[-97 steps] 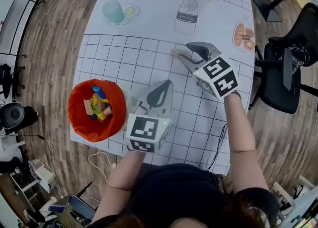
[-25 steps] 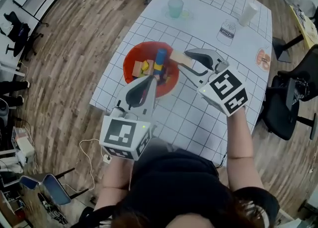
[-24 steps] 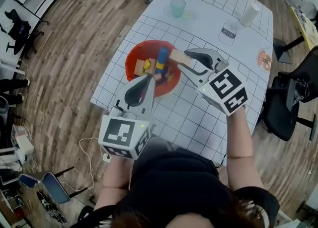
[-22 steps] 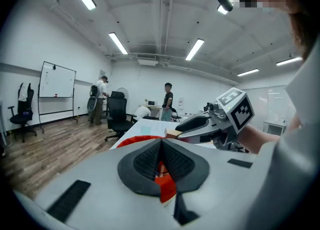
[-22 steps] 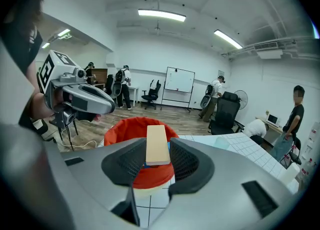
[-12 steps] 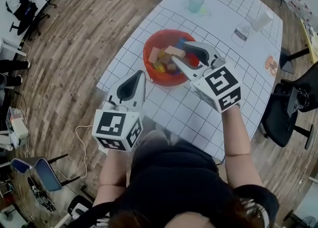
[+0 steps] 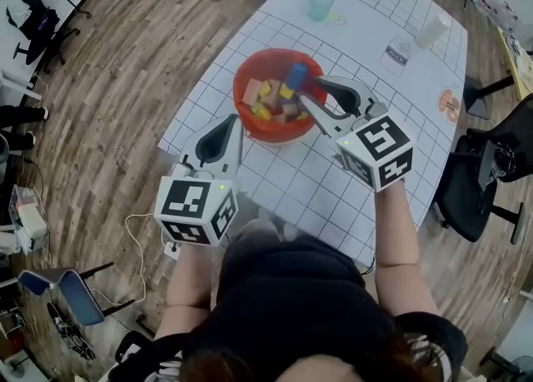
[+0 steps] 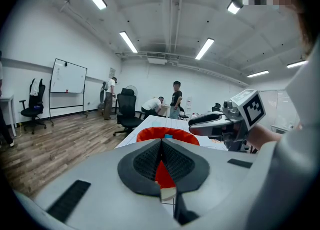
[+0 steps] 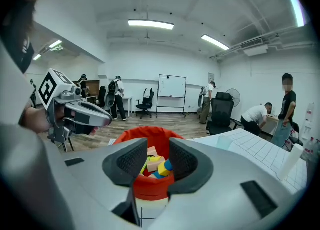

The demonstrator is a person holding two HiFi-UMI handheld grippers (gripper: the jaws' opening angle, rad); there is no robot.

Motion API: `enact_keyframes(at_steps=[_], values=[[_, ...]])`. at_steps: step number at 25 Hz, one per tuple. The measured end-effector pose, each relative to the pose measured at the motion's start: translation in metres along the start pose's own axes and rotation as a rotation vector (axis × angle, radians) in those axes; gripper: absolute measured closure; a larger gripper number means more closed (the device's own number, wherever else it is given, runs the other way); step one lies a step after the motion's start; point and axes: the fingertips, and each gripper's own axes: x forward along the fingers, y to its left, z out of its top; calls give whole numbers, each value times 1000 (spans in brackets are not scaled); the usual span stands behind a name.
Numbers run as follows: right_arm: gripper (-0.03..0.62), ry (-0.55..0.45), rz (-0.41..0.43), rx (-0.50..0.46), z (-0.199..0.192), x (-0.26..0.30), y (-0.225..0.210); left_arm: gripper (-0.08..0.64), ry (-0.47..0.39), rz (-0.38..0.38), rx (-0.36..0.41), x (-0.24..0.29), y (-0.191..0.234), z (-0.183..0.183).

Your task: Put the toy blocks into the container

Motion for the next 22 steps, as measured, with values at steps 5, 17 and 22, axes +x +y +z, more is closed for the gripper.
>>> enact_keyframes(at_steps=[5,17,22], values=[[453,-2,-51,38,-7,-20,-11,534,-1,-8,11,7,-5,3],[512,-23,-155,145,-33,-53,-7,534,-29,-22,48,12,-10,7],[531,-16,-202,173,-44,-62,-7,534,-15,-23,42,9,-9,0]])
